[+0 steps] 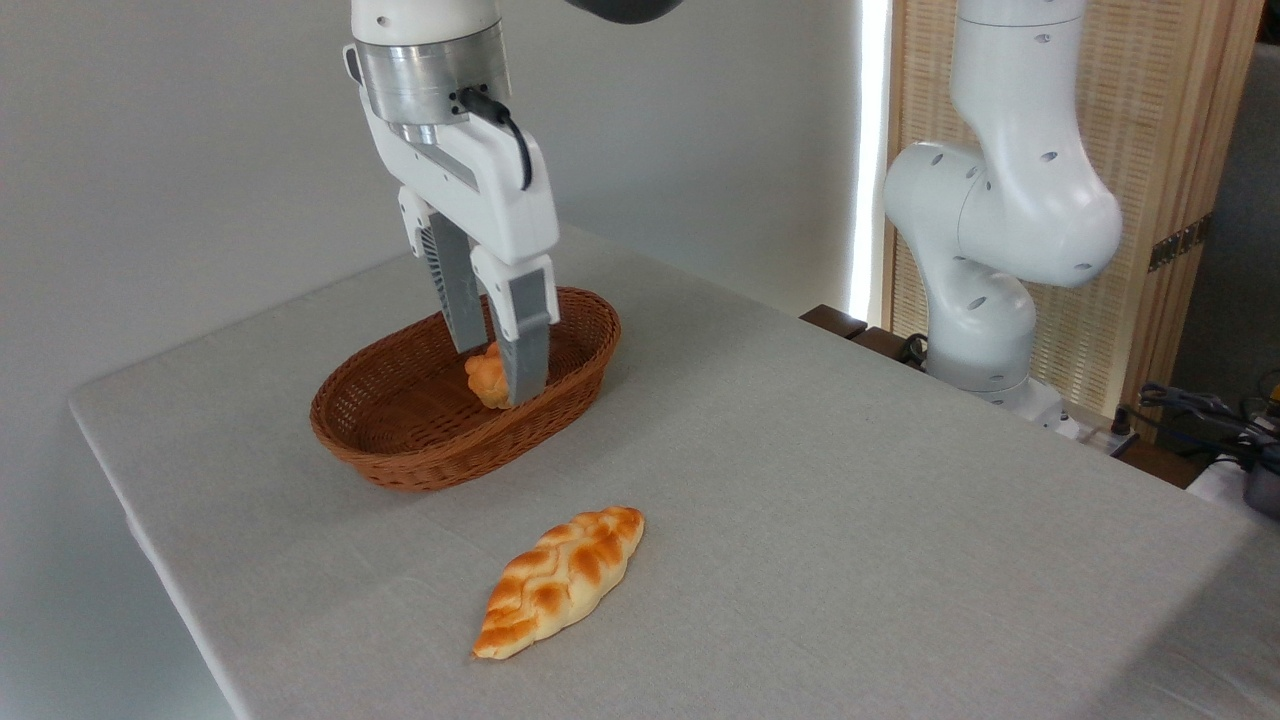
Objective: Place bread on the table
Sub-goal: 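Lower the open gripper into the wicker basket around the round bun, then close the gripper on the round bun and lift it from the basket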
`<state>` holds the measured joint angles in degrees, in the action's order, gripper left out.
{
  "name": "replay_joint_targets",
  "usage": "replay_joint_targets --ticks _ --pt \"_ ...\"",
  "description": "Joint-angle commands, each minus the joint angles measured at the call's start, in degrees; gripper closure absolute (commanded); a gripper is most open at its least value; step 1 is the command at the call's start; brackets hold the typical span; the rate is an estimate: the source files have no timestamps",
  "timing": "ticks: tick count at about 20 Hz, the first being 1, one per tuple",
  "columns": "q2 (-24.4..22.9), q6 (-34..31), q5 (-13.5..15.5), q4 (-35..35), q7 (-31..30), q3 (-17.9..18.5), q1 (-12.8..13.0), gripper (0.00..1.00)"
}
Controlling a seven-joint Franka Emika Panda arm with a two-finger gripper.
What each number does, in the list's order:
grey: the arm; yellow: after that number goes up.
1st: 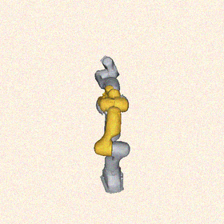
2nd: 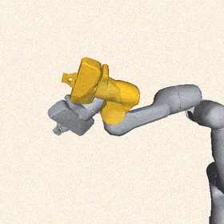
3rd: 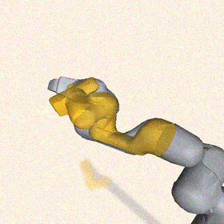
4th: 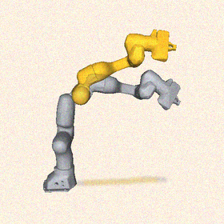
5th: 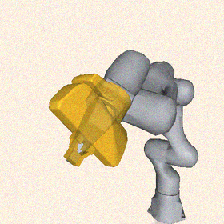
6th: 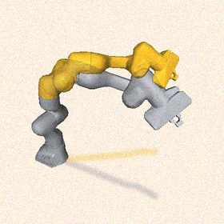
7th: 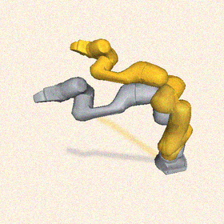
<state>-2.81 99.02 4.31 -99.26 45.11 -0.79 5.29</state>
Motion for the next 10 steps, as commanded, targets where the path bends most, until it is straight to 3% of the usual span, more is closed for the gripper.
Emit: replay_joint_targets --ticks 1,4,7,10 --pt "-8.87 6.8 1.05 -12.52 -0.28 0.61 6.29 0.0" --pt "-10.45 7.77 1.22 -16.92 -0.19 0.61 12.62 0.0" --pt "-11.34 9.69 1.31 -20.88 -0.19 0.61 16.58 0.0" --pt "-10.99 16.62 1.31 -25.27 -0.02 0.61 19.66 0.0"
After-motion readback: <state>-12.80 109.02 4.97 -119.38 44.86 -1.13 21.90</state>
